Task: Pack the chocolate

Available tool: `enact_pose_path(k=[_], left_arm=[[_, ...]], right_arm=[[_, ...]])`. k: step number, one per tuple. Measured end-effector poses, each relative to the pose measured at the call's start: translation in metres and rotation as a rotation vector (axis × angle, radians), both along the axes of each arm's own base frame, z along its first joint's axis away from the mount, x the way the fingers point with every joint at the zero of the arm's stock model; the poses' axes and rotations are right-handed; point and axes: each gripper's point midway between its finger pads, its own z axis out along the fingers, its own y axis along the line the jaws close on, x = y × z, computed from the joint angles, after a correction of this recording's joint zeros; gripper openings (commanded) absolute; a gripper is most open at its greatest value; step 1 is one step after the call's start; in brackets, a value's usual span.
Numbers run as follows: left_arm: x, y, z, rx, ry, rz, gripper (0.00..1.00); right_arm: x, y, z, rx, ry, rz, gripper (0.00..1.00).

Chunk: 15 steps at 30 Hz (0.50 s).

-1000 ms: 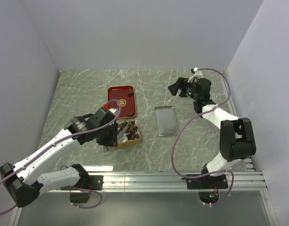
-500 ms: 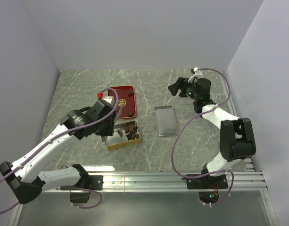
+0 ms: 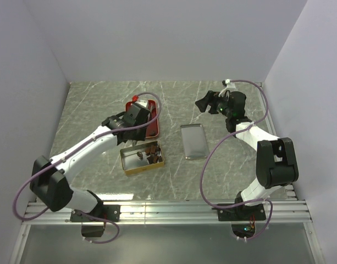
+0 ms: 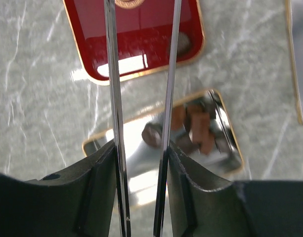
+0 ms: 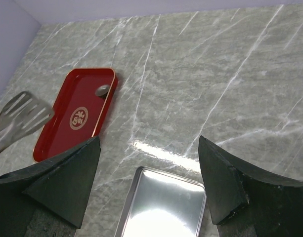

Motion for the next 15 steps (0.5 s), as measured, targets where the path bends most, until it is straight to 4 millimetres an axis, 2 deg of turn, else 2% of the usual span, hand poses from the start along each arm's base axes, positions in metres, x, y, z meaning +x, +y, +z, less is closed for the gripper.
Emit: enact_pose_path(k=[6,15], left_arm=[[0.032,0.005,-0.017,0.009,-0.017,-0.01,0.45],[0.052,-0.001,-0.02,-0.029,-0.053,-0.067,0.47]], right_arm=[[-0.003,0.004,0.001,0.007,-0.001,0.026,0.86],[-0.004,0.004,0.007,0.012,-0.013,0.037,0.86]])
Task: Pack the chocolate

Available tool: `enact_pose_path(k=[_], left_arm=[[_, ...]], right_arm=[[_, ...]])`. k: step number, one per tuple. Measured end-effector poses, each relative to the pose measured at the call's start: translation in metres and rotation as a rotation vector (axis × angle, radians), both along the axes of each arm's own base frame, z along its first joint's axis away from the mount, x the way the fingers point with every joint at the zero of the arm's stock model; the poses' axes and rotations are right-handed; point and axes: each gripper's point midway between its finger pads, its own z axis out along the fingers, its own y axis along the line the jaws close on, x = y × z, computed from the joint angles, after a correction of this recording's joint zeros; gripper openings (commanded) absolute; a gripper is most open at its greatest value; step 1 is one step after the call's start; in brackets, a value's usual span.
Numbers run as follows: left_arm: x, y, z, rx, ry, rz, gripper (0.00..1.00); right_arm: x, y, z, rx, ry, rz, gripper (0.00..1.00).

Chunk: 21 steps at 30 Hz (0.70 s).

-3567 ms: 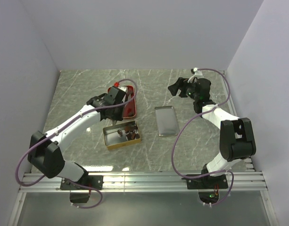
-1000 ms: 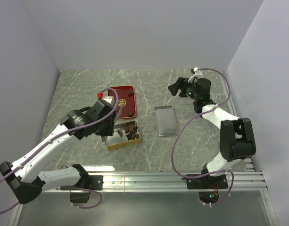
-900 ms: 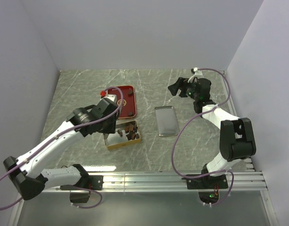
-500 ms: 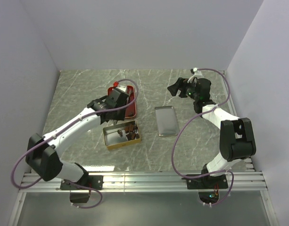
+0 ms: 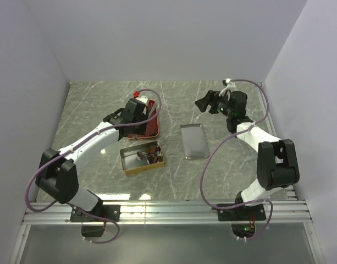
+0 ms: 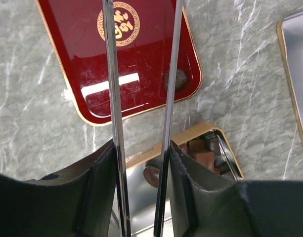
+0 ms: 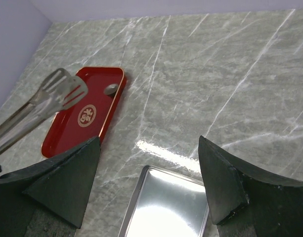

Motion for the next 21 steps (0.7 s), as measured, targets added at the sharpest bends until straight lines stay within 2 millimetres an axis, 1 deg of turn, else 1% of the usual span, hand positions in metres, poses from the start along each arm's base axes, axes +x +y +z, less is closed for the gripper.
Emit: enact_pose_path(k=[4,7,13,21], left_arm=[[0.005,-0.001,-0.012,0.003,0.021,-0.015,0.47],[0.006,-0.001,-0.021,0.003,0.044,-0.021,0.47],[0.009,-0.002,-0.032,0.004,0.068,-0.029,0.47],[0.014,0.007,-0.046,0.025,0.098,-0.013,0.47]], right_arm=[[-0.001,-0.001,0.006,0.002,-0.014,-0.001,0.86],[-0.001,-0.001,0.009,0.003,-0.02,-0.002,0.86],[-0.001,-0.001,0.01,0.003,-0.022,-0.002,0.86],[-0.001,-0.001,0.01,0.003,-0.022,-0.002,0.86]])
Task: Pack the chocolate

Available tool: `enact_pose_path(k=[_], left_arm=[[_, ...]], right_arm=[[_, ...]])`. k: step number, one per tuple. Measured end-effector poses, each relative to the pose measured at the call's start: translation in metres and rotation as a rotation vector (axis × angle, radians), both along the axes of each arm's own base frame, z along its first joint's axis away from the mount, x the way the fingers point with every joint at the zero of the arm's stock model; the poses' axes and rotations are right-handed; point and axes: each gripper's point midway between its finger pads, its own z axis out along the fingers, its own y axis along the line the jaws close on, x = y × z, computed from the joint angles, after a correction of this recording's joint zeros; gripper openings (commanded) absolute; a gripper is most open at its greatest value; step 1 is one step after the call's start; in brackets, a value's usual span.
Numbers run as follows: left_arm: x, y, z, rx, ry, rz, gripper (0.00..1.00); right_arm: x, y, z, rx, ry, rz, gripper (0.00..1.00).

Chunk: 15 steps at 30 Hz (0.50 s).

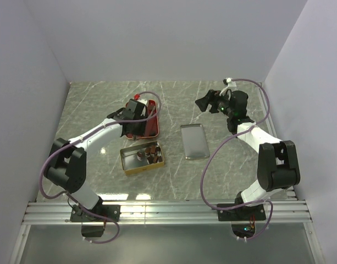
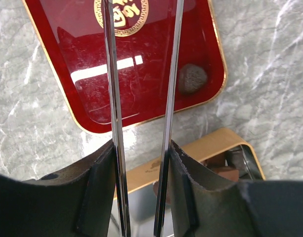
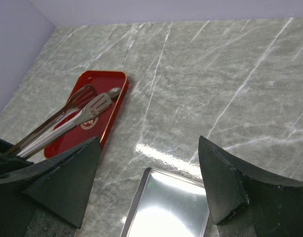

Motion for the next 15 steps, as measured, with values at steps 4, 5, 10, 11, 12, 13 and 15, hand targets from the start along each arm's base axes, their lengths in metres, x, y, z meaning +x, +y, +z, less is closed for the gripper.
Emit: enact_pose_path(k=[4,5,10,11,12,13,15], left_arm=[[0.004,0.003,-0.004,0.004,0.0,0.006,0.46],[0.005,0.003,-0.005,0.005,0.001,0.006,0.46],[0.006,0.004,-0.019,0.024,0.031,0.003,0.45],[0.006,0.004,-0.022,0.029,0.037,0.002,0.45],[0.006,0.005,-0.025,0.034,0.042,0.001,0.46],[0.007,0.005,-0.027,0.036,0.045,0.001,0.45],[0.009,0.004,-0.031,0.041,0.048,-0.004,0.46]], right_arm=[[0.0,0.0,0.0,0.0,0.0,-0.001,0.86],[0.0,-0.001,0.0,0.0,0.0,-0.001,0.86],[0.0,-0.001,0.0,0.0,0.0,-0.002,0.86],[0.0,-0.001,0.0,0.0,0.0,-0.002,0.86],[0.0,-0.001,0.0,0.0,0.0,-0.002,0.86],[0.0,-0.001,0.0,0.0,0.0,-0.002,0.86],[0.0,-0.001,0.0,0.0,0.0,-0.003,0.86]])
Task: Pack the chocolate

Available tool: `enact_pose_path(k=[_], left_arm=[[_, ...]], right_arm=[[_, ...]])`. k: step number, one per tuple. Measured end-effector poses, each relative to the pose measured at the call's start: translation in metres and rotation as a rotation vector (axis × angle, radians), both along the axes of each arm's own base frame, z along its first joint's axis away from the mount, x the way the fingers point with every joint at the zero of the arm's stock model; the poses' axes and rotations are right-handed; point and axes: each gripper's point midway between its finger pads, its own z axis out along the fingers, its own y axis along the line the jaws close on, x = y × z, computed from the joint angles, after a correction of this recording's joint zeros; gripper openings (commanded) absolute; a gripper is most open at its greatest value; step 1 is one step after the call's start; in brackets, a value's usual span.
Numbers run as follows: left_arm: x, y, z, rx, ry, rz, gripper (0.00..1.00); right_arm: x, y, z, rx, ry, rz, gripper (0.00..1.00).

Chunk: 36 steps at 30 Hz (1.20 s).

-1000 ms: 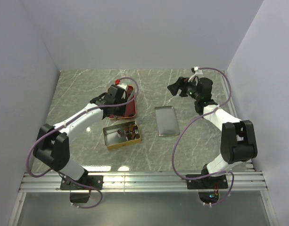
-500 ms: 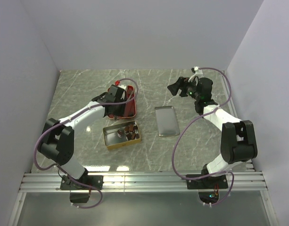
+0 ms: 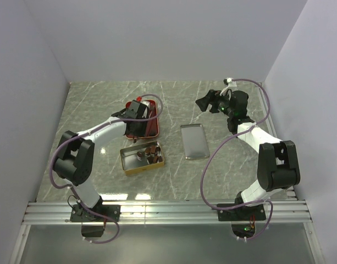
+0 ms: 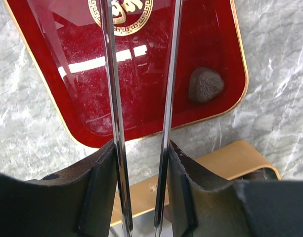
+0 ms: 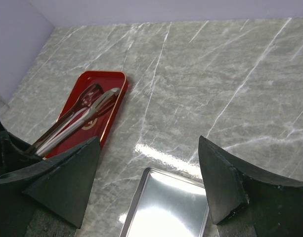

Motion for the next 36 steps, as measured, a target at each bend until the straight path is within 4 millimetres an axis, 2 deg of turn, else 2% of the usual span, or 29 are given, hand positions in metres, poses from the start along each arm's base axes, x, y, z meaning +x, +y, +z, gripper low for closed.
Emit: enact_pose_path(k=[14,21,28,31,36], left_arm=[[0.013,-0.006,0.002,-0.014,-0.011,-0.012,0.43],[0.016,-0.007,-0.003,-0.007,-0.007,-0.029,0.29],[0.016,-0.007,-0.002,-0.006,-0.011,-0.03,0.27],[0.012,-0.005,0.003,-0.006,-0.007,-0.03,0.27],[0.002,0.001,0.031,-0.03,-0.052,-0.022,0.27]], right_arm=[[0.001,-0.004,0.0,0.003,0.002,-0.009,0.86],[0.001,-0.004,-0.001,0.005,0.006,-0.01,0.86],[0.002,-0.004,-0.003,0.007,0.01,-0.009,0.86],[0.002,-0.004,-0.003,0.01,0.012,-0.008,0.86],[0.002,-0.004,-0.004,0.017,0.015,-0.008,0.86]])
